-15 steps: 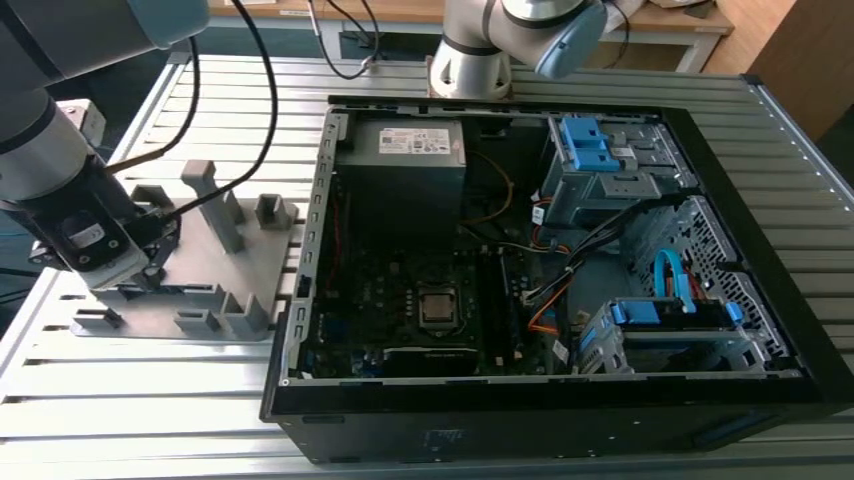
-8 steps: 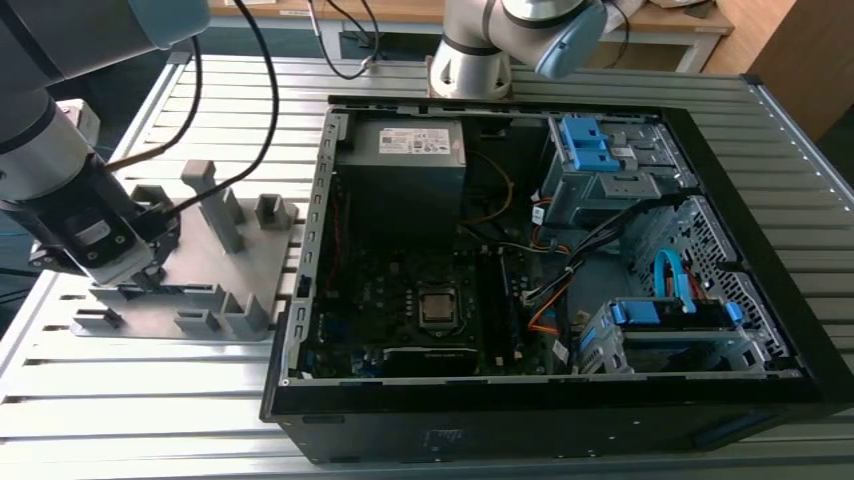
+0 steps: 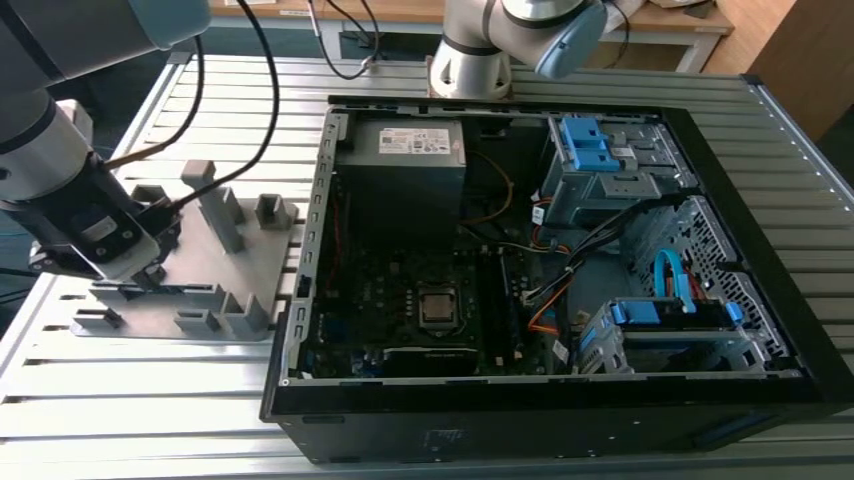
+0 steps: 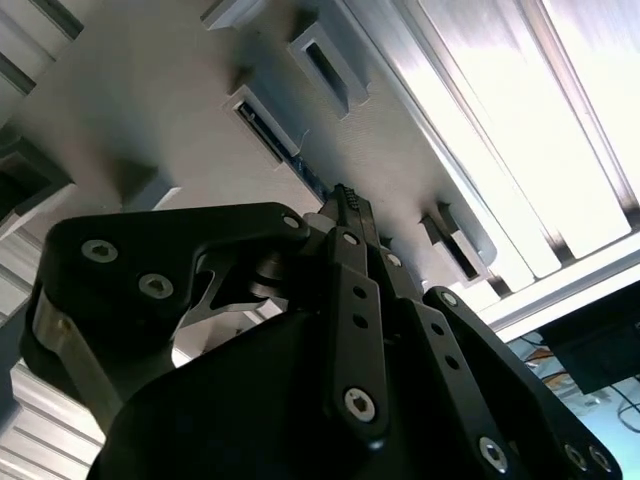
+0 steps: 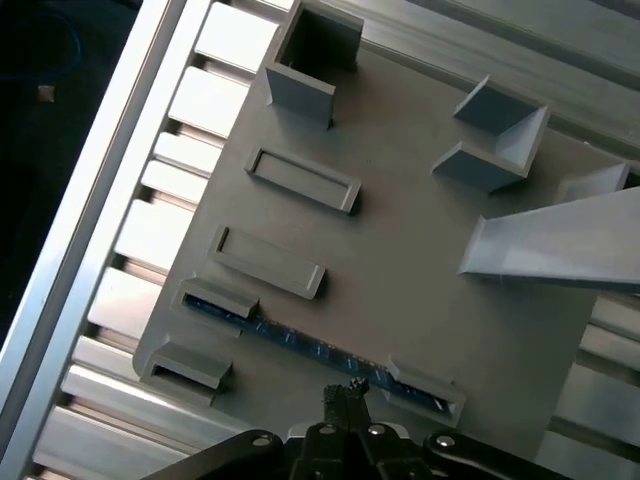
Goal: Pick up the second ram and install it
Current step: 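Pick up the second ram and move it above second insertion slot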
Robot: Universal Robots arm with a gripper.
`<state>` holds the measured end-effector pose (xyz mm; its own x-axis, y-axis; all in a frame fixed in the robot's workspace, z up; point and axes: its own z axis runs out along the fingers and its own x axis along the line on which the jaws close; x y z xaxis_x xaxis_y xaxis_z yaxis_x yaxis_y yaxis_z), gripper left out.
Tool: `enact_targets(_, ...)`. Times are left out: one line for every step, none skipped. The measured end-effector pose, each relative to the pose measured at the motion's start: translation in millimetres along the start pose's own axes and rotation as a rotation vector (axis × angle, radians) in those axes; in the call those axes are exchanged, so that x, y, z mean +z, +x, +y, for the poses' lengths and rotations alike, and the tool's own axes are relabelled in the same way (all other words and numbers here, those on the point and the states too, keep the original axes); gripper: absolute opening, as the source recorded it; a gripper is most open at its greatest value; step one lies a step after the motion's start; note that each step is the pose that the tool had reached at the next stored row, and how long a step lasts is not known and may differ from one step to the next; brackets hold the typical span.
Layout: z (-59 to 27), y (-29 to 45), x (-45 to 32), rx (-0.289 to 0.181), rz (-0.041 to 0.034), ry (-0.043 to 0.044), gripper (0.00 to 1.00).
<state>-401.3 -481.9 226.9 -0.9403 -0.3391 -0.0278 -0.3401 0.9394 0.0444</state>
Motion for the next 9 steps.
enact_targets(0.0, 0.0, 0.0, -0.009, 0.0004, -0.0003, 0.1)
enact_targets(0.0, 0.0, 0.0, -0.018, 0.0008, -0.0005, 0.1)
enact_targets(0.0, 0.0, 0.0, -0.027, 0.0012, -0.0007, 0.1)
enact_targets(0.0, 0.0, 0.0, -0.035, 0.0015, -0.001, 0.1)
enact_targets(0.0, 0.0, 0.0, -0.043, 0.0019, -0.0012, 0.1)
enact_targets(0.0, 0.0, 0.0, -0.051, 0.0023, -0.0014, 0.1)
enact_targets(0.0, 0.0, 0.0, -0.059, 0.0026, -0.0016, 0.1)
enact_targets(0.0, 0.0, 0.0, -0.067, 0.003, -0.0019, 0.1)
enact_targets(0.0, 0.0, 0.0, -0.075, 0.0034, -0.0021, 0.1)
